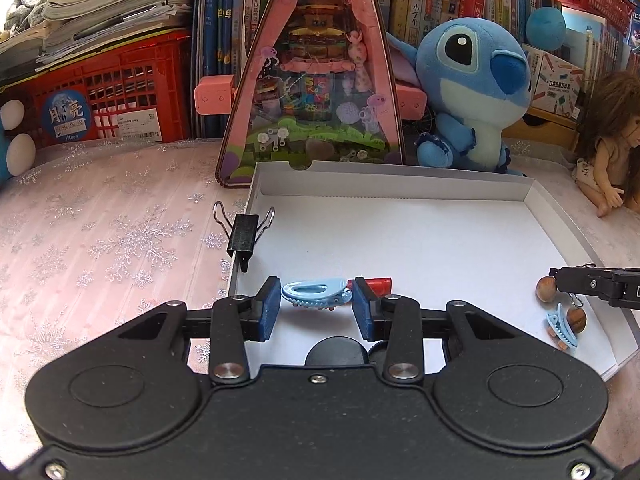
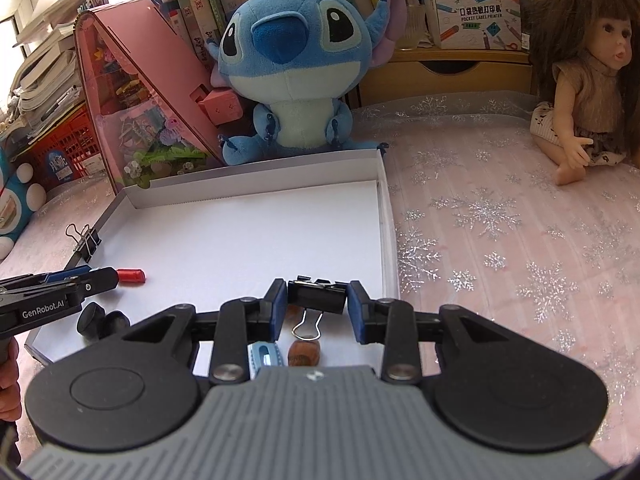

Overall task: Organize rigid objects
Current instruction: 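Open the left gripper to drop the hair clip while the right gripper releases the binder clip into the tray, then move the left gripper to the clear plastic ball while the right gripper approaches a black puck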

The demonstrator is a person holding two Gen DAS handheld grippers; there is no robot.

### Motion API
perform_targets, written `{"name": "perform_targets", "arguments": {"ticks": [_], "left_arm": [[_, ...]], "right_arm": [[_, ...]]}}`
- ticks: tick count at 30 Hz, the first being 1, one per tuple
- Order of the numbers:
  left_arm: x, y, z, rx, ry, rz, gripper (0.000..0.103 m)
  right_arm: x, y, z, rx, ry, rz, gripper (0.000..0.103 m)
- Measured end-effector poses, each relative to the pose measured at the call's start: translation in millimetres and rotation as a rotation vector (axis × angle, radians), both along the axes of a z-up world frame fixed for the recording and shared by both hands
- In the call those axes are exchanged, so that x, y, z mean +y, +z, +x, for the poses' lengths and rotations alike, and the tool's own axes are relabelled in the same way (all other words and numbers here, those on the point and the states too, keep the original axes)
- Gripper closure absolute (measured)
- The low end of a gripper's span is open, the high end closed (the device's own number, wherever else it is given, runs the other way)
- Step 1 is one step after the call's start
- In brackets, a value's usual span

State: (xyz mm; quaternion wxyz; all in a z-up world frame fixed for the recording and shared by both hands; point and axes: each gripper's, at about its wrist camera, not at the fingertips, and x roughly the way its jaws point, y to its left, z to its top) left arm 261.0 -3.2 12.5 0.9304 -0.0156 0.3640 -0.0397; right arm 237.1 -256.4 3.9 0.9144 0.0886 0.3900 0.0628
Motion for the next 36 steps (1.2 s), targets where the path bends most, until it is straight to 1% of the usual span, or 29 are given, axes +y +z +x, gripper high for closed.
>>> {"name": "perform_targets", "arguments": {"ticks": [6,7,8,12,13,14,15,18,20,23,27,31,36], "left_arm": [[-2.1,-4.3,0.8,0.0,-0.002,0.017,0.067],[-2.8,-4.5,0.6,-0.001,-0.003,0.02,0.066],[-3.1,-4.4,0.3,0.0,-0.004,0.019,0.066],[-3.9,-2.2,-2.2,0.0,-0.004,0.013,0.066],[-4.0,-0.8,-3.6,-0.006,-0.007,0.014,0.061],[-4.1,0.9,-5.2,-0.012,-0.007,0.017,0.057],[-4.3,2.7,-6.9,-0.018,-0.007,0.02,0.056],[-4.7,10.3,-14.9,-0.037,-0.015,0.022,0.049],[-5.5,15.3,-23.4,-0.053,-0.018,0.027,0.039],[-7.6,21.4,-42.3,-0.087,-0.031,0.029,0.032],[-11.8,27.5,-71.6,-0.123,-0.071,0.027,0.03],[-15.0,30.5,-101.7,-0.133,-0.103,0.006,0.029],[-19.1,30.9,-134.3,-0.152,-0.14,0.005,0.029]], "right_arm": [[0.1,-1.0,-1.3,-0.002,0.005,0.006,0.064],[0.0,-1.0,-1.6,-0.003,0.005,0.006,0.064],[-0.1,-0.8,-1.8,-0.004,0.004,0.009,0.061],[-2.0,2.3,-6.2,-0.025,0.003,0.026,0.059],[-2.1,3.8,-7.7,-0.03,0.005,0.03,0.048],[-2.3,5.6,-9.4,-0.037,0.008,0.031,0.046],[-2.3,7.3,-11.0,-0.044,0.01,0.03,0.046],[-0.6,13.6,-17.9,-0.07,0.018,0.016,0.045],[1.9,18.2,-25.5,-0.092,0.033,0.001,0.043],[6.7,23.8,-39.7,-0.133,0.061,-0.036,0.038],[12.8,27.5,-62.9,-0.179,0.113,-0.083,0.036],[18.2,27.6,-88.8,-0.212,0.174,-0.108,0.033],[25.0,28.2,-118.7,-0.247,0.244,-0.114,0.029]]}}
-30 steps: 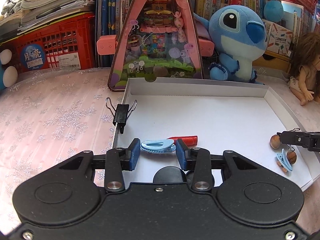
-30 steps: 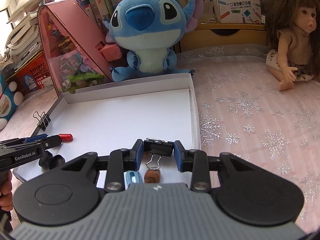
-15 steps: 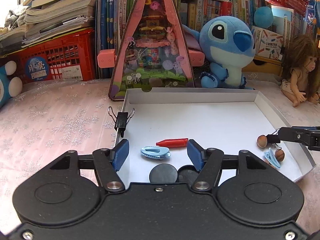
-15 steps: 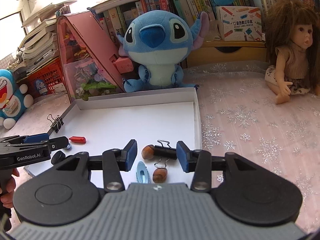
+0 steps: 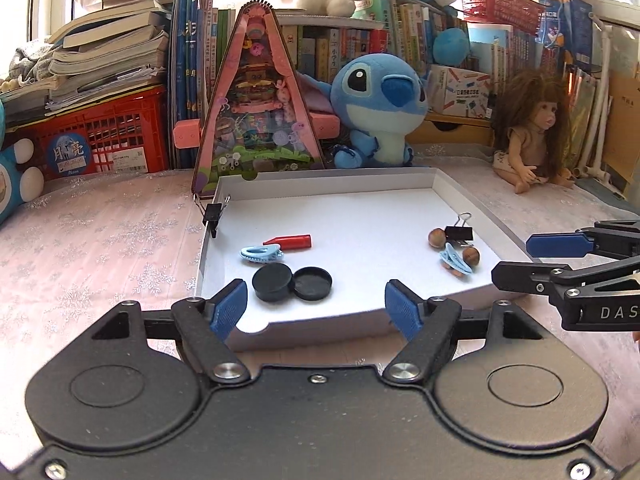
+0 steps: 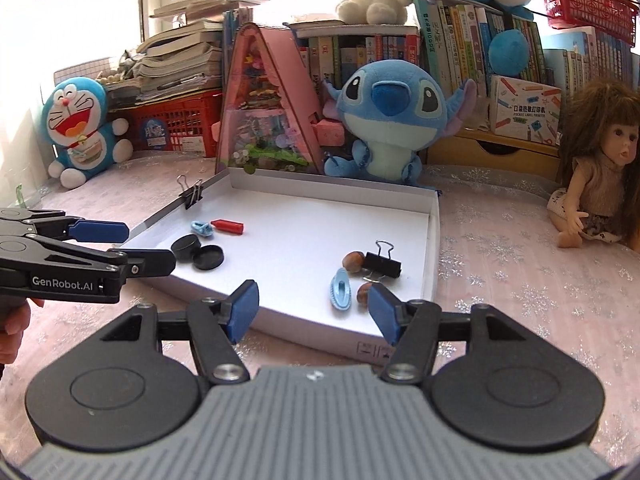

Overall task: Organize rigid objects
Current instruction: 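Move the left gripper to the clear plastic ball while the right gripper approaches a black puck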

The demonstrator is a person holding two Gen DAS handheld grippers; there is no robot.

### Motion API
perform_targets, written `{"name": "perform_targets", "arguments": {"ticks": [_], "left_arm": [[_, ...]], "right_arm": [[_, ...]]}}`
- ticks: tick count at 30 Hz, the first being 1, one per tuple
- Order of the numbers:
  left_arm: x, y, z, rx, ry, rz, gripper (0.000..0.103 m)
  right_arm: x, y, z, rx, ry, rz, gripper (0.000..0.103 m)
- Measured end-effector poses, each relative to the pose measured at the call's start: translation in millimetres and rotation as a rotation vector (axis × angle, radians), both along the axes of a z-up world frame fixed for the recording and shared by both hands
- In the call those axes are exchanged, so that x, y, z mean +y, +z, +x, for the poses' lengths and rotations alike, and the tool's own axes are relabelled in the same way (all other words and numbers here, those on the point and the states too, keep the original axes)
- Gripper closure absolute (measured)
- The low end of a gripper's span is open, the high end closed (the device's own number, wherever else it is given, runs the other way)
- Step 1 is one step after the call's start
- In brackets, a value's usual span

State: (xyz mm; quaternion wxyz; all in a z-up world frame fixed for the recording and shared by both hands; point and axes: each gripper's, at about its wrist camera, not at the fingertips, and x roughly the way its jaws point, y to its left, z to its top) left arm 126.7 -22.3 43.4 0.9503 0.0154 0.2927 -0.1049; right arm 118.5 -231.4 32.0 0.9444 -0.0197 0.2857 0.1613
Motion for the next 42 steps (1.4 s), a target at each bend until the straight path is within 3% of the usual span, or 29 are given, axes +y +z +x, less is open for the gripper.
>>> {"name": "perform_targets", "arguments": {"ticks": [18,26,32,42], "left_arm": [[10.4,-19.1,-85.3,0.001,-0.038,0.024,0.029],[19.8,-29.5,-109.9,0.039,-0.077,0.008,0.049],[15.1,-34.4,-116.2,0.03,-0.084,0.035,0.057],[11.8,-37.2,-119.3,0.013,-0.059,0.055,0.058]], "right_arm": [[19.9,-26.2,-77.1,0.006,0.163,-0.021,0.026],[31.4,-36.1,-95.6,0.01,0.219,-0.068,0.026],[42.7,-41.4,-104.1,0.0,0.256,-0.092,0.026],[55.2,-47.6,-108.5,-0.067,0.2,-0.156,0.027]]}}
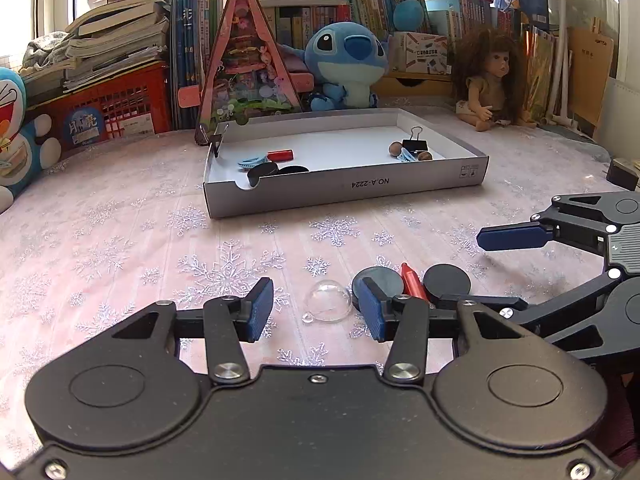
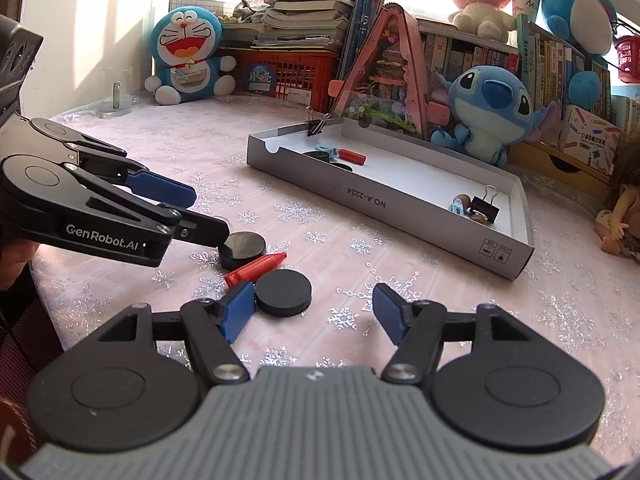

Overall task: Organize rigid objects
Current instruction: 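Move the left gripper to the clear plastic ball while the right gripper approaches a black puck, then grasp the clear plastic ball with the left gripper while the right gripper grasps the black puck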

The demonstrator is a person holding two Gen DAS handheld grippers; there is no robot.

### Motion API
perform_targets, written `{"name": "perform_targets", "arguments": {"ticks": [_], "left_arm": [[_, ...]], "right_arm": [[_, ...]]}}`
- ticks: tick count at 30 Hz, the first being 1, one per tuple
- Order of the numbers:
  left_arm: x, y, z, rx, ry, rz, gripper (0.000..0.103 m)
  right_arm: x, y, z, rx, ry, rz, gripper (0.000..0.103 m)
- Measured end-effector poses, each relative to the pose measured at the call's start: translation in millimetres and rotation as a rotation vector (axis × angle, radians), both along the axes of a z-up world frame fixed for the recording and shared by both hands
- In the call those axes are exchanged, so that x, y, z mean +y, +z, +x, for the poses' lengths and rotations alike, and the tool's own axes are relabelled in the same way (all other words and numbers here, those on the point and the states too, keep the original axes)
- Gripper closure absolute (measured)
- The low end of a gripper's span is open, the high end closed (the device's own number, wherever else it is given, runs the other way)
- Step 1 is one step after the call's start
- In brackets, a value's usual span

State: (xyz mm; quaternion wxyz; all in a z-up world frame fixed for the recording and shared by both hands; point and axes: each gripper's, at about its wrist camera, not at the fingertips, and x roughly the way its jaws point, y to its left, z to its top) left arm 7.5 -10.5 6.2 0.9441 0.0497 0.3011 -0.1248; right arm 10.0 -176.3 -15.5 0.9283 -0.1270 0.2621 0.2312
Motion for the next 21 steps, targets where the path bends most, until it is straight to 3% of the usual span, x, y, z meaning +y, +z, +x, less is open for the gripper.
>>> {"name": "perform_targets", "arguments": {"ticks": [5,16,18,21], "left_arm": [[-0.9,-1.6,-4.5,0.0,-0.015,0.021,0.058],[-6.1,-9.4,2.7,0.012,-0.012,0.018,0.065],[-6.2,-10.3,3.4,0.013,-0.008,0.012,0.068],[-6.7,-11.4,3.9,0.015,0.007,-0.005,0.077]], "right_arm": [[-7.2,-0.1,7.4,0.005,-0.059,0.006,0.03],[-1.9,-2.9,7.7,0.007,-0.043,0.019,0.042],[-2.4,-3.5,8.5,0.016,-0.044,0.027,0.047],[-2.7,-4.1,7.7,0.038,-0.028,0.056,0.065]]}}
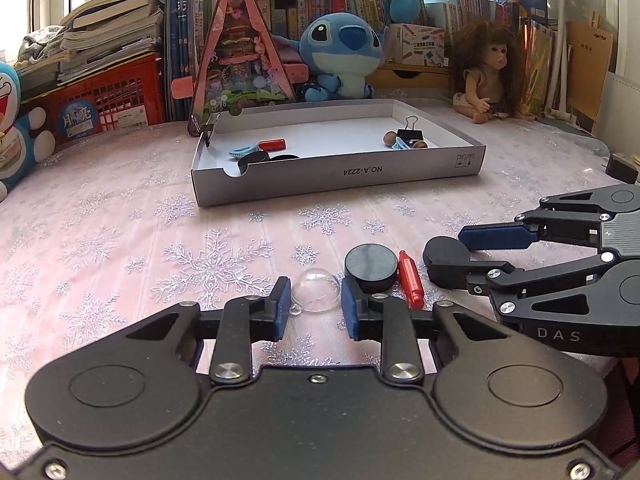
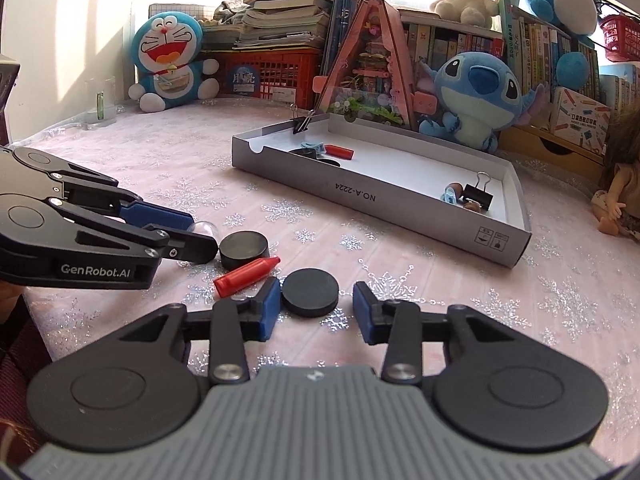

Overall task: Organize rigid objects
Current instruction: 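Grasp the clear plastic ball with the left gripper while the right gripper grasps the black puck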

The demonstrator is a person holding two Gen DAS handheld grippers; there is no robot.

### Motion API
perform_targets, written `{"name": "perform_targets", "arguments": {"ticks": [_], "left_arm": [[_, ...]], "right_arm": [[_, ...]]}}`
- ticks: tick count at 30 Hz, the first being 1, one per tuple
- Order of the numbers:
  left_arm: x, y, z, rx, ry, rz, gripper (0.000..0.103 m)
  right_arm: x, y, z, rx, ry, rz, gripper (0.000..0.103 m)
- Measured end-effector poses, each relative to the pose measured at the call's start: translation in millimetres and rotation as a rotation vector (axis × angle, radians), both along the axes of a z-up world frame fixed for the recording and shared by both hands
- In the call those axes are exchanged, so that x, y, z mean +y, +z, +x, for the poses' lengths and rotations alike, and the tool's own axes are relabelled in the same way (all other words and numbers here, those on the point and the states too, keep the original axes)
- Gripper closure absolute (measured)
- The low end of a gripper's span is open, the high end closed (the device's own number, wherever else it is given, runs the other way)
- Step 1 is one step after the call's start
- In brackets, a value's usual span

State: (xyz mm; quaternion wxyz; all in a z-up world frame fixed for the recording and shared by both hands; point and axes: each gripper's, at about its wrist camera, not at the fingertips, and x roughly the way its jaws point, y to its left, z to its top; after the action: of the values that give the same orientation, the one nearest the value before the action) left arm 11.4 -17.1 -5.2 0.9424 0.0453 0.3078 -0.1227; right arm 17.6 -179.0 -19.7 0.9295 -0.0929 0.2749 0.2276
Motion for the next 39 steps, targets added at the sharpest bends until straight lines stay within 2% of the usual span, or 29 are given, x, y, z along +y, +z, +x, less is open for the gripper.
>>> {"name": "perform_targets", "arguments": {"ticks": [6,16,39], "left_arm": [[-4.1,2.5,-0.9,-0.006,0.001,-0.005,0.078],[-3.6,18.1,8.6,-0.033,0.032,-0.016,0.078],[-12.5,21.6,20.6,-0.027,0.046,-0.027,0.078]], "right_arm": [[1.8,3.8,-3.1,-0.013,0.009,0.004,0.067],[-5.5,13.4,4.1,-0.025,-0.044,0.01,0.067],[-13.9,16.8,13.6,-0.007,-0.153,0.017,0.067]]}}
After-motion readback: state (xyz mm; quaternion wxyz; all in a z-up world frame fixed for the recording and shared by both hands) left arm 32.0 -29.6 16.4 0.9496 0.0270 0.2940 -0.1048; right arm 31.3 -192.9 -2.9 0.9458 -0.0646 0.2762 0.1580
